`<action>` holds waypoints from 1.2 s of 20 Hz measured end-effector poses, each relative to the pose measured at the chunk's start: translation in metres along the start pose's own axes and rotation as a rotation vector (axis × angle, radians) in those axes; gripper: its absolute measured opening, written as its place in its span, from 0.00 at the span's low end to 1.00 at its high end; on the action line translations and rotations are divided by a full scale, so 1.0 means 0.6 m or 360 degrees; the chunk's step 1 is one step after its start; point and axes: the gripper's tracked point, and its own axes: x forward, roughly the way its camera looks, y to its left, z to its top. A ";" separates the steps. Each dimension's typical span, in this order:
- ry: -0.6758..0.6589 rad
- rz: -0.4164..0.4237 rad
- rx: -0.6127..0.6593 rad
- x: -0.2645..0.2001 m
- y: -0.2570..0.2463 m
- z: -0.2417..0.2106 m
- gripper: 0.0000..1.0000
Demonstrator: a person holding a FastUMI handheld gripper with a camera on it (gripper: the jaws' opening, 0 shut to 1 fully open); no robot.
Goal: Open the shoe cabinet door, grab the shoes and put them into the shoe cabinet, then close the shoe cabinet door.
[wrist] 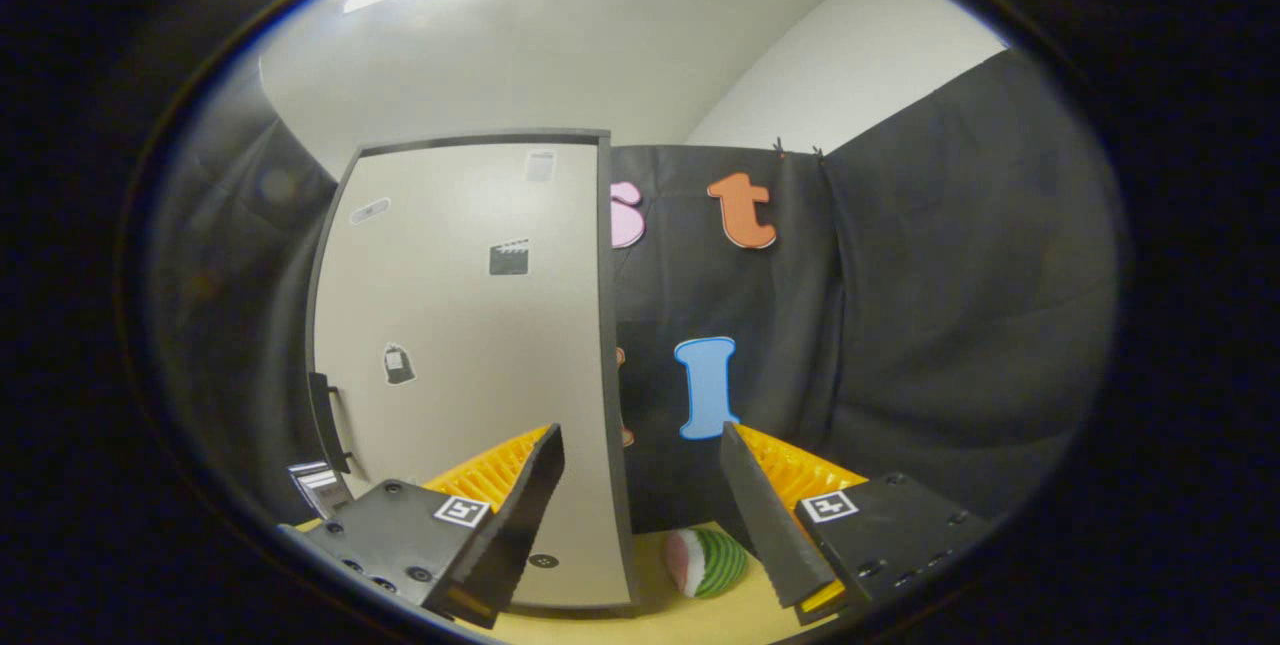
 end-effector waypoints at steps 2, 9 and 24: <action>-0.0009 0.0049 0.0005 0.003 -0.028 0.005 0.97; -0.0034 0.0158 0.0067 0.022 -0.126 0.001 0.97; -0.0175 0.0206 0.0021 0.189 -0.344 -0.187 0.97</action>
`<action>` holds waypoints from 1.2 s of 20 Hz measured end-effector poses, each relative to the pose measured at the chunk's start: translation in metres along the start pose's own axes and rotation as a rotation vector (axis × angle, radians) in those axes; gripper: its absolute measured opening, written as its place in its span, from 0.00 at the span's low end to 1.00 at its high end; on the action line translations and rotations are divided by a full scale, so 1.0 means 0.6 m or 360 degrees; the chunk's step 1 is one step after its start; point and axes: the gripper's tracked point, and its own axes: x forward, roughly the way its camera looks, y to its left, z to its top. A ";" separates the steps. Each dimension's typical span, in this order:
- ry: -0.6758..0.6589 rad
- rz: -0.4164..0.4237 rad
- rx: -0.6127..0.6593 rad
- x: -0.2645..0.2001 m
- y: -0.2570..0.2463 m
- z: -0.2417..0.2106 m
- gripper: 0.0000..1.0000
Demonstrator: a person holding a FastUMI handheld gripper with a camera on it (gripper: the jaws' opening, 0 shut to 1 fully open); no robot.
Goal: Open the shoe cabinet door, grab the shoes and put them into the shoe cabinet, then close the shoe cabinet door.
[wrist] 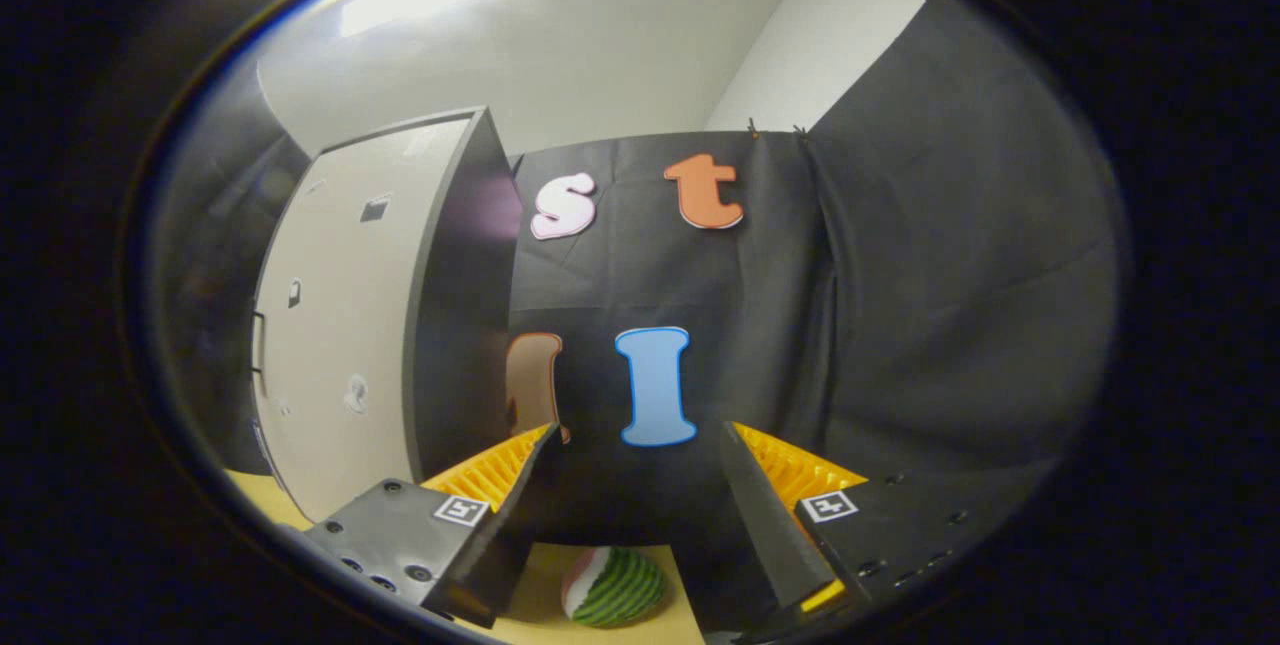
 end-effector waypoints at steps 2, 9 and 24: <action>-0.0024 0.0012 -0.0026 0.009 -0.020 -0.043 0.97; 0.0194 0.0021 -0.0117 0.014 -0.090 -0.271 0.97; 0.0509 0.0017 0.0039 -0.079 -0.116 -0.572 0.97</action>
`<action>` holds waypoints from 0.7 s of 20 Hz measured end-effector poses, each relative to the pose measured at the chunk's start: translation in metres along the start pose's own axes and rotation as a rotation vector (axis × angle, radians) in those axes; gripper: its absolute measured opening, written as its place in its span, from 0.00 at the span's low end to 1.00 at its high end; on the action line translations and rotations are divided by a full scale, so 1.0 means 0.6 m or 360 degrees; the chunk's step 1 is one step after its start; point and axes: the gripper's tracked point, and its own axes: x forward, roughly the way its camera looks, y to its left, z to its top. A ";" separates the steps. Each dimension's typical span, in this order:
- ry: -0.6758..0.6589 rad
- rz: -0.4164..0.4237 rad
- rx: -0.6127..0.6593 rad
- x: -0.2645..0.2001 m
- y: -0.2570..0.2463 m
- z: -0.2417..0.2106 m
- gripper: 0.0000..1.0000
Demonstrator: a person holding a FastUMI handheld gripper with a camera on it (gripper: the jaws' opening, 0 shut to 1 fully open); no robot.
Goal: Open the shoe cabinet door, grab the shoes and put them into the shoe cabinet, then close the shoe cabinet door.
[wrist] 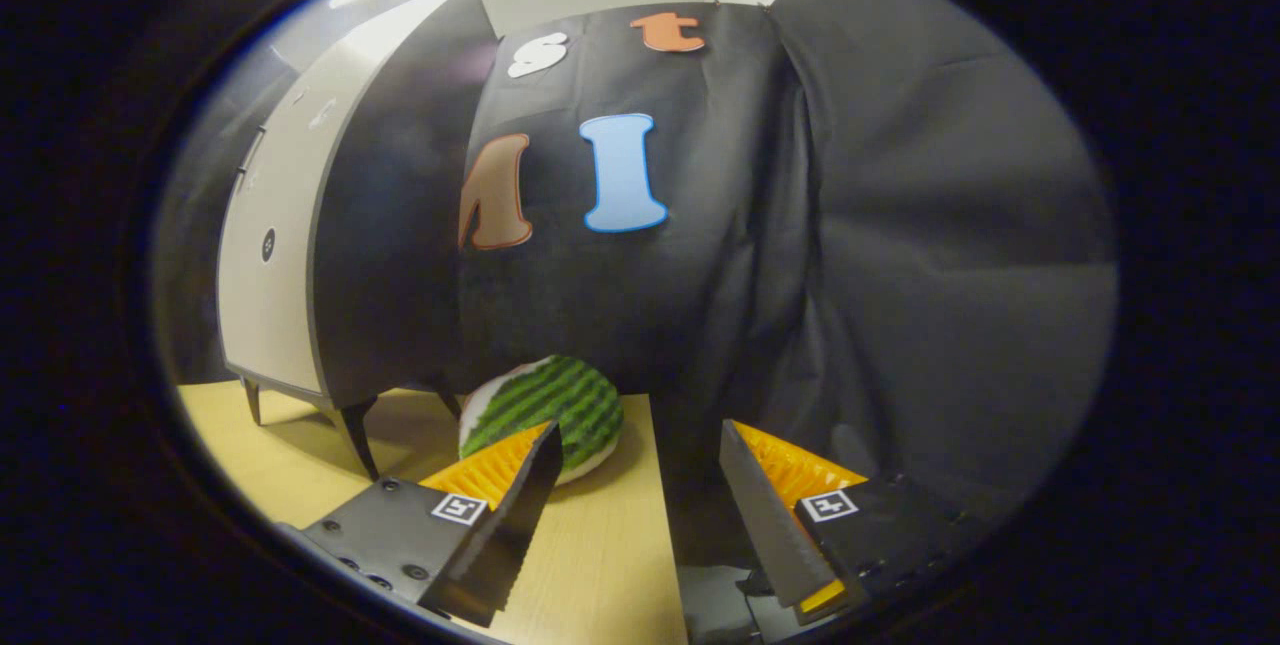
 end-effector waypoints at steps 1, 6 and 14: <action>0.0009 0.0003 0.0007 -0.001 0.001 -0.007 0.97; 0.0047 -0.0001 0.0012 -0.011 -0.003 -0.027 0.98; 0.0067 0.0019 0.0001 -0.023 0.004 -0.031 0.98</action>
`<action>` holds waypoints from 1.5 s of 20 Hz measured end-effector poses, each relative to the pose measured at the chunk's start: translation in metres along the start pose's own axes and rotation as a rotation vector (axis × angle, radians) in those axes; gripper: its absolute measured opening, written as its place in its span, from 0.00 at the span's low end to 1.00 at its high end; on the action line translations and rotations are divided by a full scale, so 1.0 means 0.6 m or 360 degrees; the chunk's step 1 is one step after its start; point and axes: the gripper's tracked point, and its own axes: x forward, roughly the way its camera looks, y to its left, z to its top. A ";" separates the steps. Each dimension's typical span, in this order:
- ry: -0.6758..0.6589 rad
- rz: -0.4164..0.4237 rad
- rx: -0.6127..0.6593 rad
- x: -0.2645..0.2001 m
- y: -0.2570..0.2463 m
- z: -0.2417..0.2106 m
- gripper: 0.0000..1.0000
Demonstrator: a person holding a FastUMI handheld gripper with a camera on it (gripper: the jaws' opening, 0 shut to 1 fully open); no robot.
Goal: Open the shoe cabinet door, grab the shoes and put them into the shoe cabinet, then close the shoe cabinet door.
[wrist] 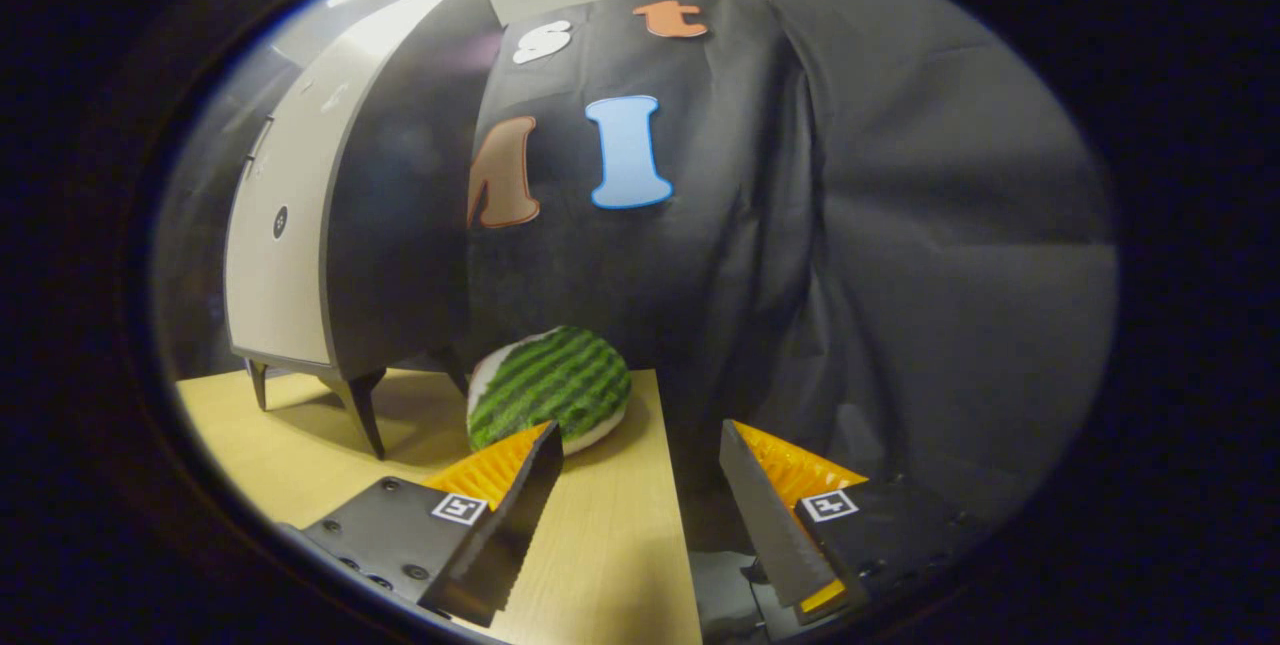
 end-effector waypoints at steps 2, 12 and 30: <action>0.0006 -0.0007 0.0003 -0.003 -0.002 0.000 0.98; 0.0008 -0.0014 0.0016 -0.019 0.000 0.003 0.98; -0.0023 -0.0026 0.0020 -0.081 -0.007 0.010 0.98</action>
